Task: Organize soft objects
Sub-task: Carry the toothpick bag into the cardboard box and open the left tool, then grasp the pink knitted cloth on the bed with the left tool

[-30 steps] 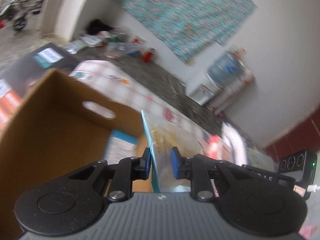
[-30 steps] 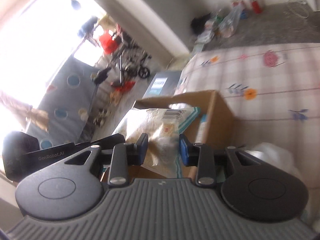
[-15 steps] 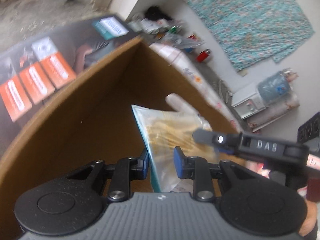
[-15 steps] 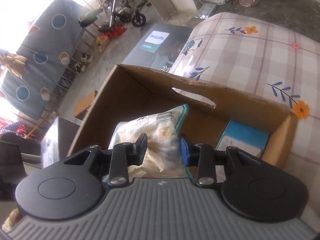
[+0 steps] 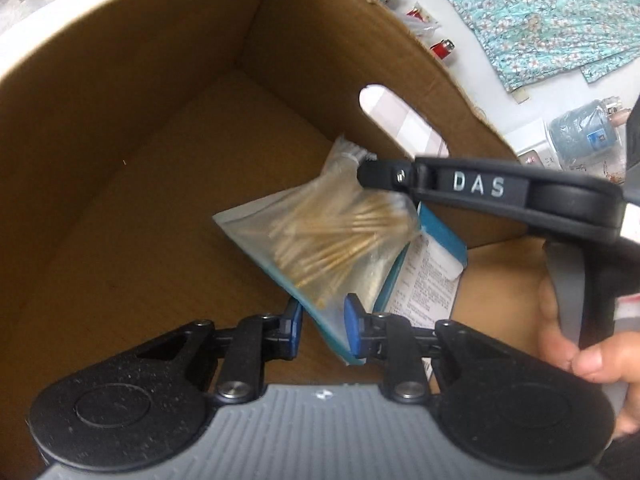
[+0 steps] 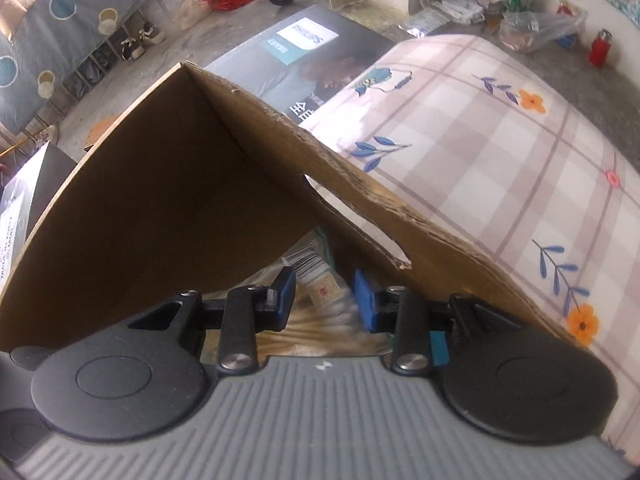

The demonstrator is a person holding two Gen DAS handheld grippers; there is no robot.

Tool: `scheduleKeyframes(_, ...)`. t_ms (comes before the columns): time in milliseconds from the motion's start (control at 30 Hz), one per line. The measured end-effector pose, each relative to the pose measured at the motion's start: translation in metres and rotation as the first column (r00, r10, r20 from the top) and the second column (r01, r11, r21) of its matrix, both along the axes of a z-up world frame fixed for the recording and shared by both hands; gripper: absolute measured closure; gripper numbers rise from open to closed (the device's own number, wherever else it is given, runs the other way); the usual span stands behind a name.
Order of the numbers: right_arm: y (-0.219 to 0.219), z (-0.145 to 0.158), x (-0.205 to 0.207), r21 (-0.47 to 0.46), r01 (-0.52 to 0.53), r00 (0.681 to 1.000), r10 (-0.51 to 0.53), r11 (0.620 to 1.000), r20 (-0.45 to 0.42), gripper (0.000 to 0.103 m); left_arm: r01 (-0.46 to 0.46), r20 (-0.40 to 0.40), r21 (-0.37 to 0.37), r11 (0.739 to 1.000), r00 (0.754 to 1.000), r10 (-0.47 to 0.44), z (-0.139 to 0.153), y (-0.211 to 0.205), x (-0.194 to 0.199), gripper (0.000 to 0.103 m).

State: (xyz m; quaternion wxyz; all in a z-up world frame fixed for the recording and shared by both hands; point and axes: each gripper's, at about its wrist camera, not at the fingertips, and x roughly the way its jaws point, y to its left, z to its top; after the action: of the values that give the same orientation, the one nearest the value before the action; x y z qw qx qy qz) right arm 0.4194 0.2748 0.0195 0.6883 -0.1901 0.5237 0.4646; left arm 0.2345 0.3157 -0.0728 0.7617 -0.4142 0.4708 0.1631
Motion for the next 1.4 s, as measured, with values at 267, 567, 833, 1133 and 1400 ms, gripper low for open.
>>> scheduleKeyframes(267,-0.011,0.017,-0.003,0.075,0.052,0.998,-0.055,0.996,0.035,0.069,-0.005,-0.002,-0.005,1.000,1.000,0.005,-0.002,-0.003,-0.003,0.073)
scheduleKeyframes(567,-0.093,0.068,-0.012,0.379,0.291,0.956,-0.253,0.878,-0.147,0.062,0.028,0.073,0.046,0.999,0.997,-0.031,0.036,-0.015,-0.028,0.045)
scheduleKeyframes(833,-0.211,0.113,-0.036,0.468,0.399,0.917,-0.351,0.789,-0.189,0.059,0.084,0.134,0.136,0.987,0.986,-0.103,0.078,-0.053,-0.037,0.032)
scheduleKeyframes(1133,-0.395,0.135,-0.046,0.401,0.595,0.789,-0.601,0.696,-0.128,0.054,0.293,0.203,0.193,0.936,0.922,-0.330,0.110,-0.146,-0.009,0.032)
scheduleKeyframes(1400,-0.547,0.090,-0.048,0.289,0.800,0.581,-0.799,0.526,-0.156,0.054,0.492,0.188,0.176,0.852,0.833,-0.520,0.105,-0.251,0.039,0.033)
